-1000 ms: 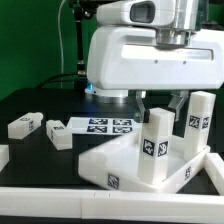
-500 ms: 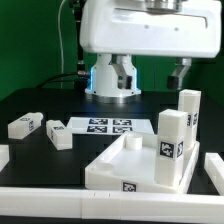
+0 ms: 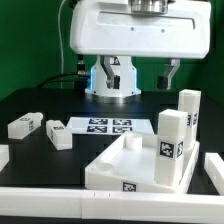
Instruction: Assemble desk
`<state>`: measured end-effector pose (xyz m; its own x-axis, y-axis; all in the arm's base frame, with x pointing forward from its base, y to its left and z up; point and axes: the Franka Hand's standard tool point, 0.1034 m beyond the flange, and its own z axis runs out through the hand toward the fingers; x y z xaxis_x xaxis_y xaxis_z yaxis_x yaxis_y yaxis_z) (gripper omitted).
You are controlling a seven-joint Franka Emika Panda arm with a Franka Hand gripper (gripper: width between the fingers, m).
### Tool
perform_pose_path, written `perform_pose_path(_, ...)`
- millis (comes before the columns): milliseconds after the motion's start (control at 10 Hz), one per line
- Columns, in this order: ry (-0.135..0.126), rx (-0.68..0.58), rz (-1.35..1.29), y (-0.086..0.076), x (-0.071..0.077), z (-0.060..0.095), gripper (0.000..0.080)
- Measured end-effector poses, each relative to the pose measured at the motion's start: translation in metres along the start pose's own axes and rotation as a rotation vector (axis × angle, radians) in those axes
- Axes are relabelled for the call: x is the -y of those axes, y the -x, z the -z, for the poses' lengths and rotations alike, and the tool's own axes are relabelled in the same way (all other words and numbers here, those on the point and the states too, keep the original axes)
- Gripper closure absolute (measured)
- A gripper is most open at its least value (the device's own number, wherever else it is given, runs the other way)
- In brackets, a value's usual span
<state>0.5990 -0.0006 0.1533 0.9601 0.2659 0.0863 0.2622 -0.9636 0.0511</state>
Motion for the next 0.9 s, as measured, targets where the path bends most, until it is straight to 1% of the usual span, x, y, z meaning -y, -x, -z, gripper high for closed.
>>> perform_pose_path(200, 0.000, 0.002, -0.001, 0.001, 0.000, -0.001, 0.0151)
perform_pose_path(300, -0.007, 0.005, -0.058, 0.011, -0.005, -0.010, 0.0151)
perform_pose_path(400, -0.003, 0.029, -0.108, 0.023, -0.012, -0.023, 0.0151)
perform_pose_path(500, 0.002, 0.048, -0.140, 0.028, -0.016, -0.035, 0.0151)
perform_pose_path(600, 0.003, 0.044, -0.131, 0.025, -0.015, -0.033, 0.0151)
perform_pose_path(900, 0.002, 0.044, -0.131, 0.026, -0.015, -0.034, 0.0151)
